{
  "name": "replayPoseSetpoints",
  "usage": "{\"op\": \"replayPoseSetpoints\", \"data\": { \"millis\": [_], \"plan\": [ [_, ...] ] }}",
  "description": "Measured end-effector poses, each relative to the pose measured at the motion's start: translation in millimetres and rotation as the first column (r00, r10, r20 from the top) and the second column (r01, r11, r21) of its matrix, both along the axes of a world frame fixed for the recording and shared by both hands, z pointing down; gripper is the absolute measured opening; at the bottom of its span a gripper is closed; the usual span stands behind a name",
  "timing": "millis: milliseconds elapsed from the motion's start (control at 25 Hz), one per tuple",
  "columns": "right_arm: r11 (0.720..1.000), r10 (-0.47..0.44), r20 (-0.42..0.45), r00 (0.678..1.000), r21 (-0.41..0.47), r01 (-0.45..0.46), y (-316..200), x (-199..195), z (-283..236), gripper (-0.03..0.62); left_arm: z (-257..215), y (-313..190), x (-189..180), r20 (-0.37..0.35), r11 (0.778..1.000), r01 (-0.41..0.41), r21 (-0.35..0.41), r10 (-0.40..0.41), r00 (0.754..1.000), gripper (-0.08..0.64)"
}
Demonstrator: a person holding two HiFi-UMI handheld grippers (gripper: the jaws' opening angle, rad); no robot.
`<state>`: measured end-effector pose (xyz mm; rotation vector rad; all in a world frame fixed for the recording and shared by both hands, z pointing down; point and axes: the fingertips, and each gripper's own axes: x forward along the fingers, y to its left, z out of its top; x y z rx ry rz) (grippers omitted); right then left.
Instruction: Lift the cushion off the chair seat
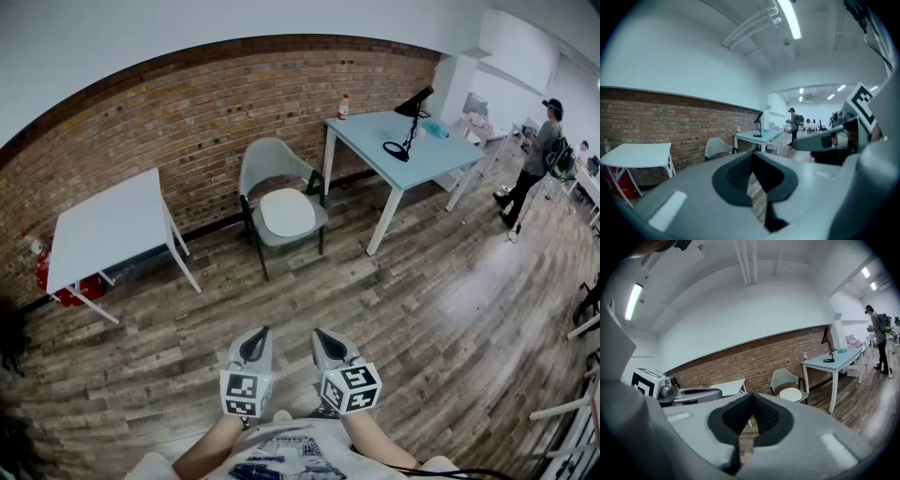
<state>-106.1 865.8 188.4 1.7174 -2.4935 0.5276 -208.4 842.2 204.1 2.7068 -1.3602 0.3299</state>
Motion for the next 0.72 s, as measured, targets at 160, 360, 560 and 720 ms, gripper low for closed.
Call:
{"op": "replayPoseSetpoints", "data": {
  "millis": [160, 360, 560, 720],
  "plan": [
    [1.0, 0.009, 0.003, 1.0, 0.001, -0.009, -3.1, -2.7, 0.8, -0.003, -7.4, -3.9, -3.1, -0.011, 1.0, -0.004, 0.015, 0.004, 1.0, -0.008],
    [1.0, 0.028, 0.019, 0.999, 0.005, -0.028, -3.9, -7.2, -1.7, -0.002, -8.1, -5.1, -10.5, -0.02, 1.0, -0.006, 0.012, 0.006, 1.0, -0.008],
    [1.0, 0.031, 0.019, 0.999, -0.005, -0.031, -6.8, -15.7, 0.8, -0.002, 1.8, -9.7, -16.8, -0.029, 1.0, -0.013, -0.013, 0.012, 0.999, -0.008],
    [0.999, 0.033, 0.012, 0.999, -0.008, -0.033, -16.8, -10.1, 1.6, -0.002, 3.0, -21.0, -12.5, -0.036, 1.0, -0.012, -0.013, 0.012, 0.999, -0.008]
  ]
}}
